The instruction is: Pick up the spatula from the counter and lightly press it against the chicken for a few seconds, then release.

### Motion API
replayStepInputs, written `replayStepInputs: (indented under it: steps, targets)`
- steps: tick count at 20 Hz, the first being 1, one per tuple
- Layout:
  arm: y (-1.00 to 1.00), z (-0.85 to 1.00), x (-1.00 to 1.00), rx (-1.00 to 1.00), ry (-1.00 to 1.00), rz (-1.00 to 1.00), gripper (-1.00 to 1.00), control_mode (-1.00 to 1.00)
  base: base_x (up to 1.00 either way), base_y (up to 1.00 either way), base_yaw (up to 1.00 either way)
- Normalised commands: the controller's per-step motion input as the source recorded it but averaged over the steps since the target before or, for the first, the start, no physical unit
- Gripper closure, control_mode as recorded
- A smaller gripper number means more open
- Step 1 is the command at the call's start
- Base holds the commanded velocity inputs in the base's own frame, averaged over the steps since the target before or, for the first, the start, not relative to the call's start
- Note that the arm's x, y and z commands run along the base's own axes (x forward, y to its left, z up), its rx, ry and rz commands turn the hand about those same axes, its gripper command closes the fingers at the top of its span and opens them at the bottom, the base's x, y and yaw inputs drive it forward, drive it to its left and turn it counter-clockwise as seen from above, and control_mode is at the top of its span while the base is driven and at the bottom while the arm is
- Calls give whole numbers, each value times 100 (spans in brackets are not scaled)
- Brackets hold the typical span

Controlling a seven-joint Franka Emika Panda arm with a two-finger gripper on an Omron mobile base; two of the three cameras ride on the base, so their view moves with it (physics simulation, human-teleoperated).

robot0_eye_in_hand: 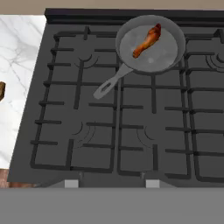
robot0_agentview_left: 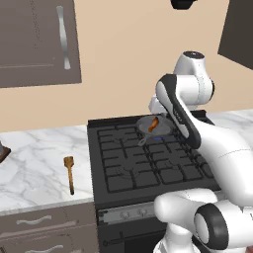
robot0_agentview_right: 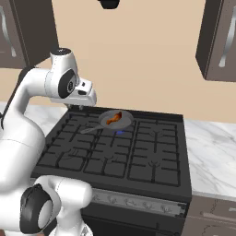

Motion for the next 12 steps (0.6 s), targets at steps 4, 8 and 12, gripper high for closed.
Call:
replayStepInputs:
  steps: [4,8,12]
  targets:
    - [2,0,-16,0,-1,0,-100,-100,0,0,0]
    - [34,0,-50,0,-5,0,-100,-100,0,0,0]
    - [57,0,-45,0,-5,0,-100,-100,0,0,0]
